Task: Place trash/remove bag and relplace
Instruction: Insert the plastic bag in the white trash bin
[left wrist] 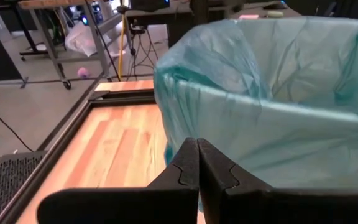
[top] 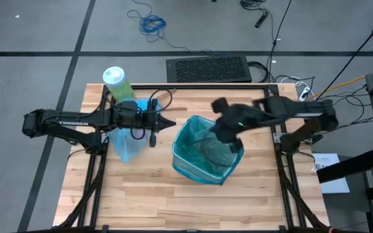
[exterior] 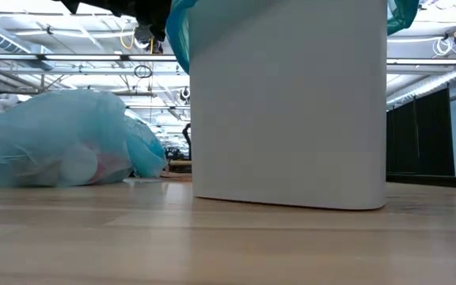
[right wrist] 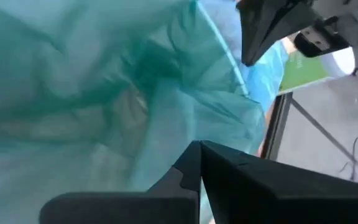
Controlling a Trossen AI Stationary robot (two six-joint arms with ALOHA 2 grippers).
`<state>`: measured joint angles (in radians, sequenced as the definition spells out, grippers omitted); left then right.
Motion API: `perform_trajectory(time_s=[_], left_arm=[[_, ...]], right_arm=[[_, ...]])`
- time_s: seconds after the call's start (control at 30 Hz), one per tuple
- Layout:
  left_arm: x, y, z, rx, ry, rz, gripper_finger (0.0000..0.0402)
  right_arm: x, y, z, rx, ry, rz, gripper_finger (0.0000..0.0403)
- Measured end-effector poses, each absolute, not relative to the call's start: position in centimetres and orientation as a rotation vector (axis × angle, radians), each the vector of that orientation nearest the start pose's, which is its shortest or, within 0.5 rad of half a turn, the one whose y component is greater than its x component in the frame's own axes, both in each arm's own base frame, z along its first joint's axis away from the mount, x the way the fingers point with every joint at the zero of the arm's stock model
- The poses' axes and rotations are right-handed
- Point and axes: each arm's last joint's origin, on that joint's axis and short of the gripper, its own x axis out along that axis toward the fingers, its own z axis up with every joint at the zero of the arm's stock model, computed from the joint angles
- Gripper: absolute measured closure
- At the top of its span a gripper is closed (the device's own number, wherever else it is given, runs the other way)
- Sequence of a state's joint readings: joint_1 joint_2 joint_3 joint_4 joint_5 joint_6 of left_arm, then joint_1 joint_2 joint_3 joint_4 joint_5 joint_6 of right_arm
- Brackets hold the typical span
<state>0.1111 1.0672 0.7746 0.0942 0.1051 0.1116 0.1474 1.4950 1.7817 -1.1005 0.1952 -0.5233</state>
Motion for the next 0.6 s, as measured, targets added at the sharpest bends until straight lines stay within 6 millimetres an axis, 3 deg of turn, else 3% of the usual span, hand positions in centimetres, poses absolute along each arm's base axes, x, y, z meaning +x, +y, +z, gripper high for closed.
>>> perform_trajectory(time_s=[0.13,0.27,0.6], left_arm=[[23.8,2.3,30.0,0.087,0.219,-0.006,0.0402],[23.7,2.4,29.8,0.086,0.224,-0.002,0.0402],[23.4,2.3,26.7,0.033,0.254,0.003,0.0402]], right_arm=[[30.7,1.8,40.5,-0.699,0.851,0.243,0.0403],[32.7,1.7,38.2,-0.738,0.928,0.313,0.0403],[34.2,2.1,35.0,-0.663,1.102,0.369,0.0403]])
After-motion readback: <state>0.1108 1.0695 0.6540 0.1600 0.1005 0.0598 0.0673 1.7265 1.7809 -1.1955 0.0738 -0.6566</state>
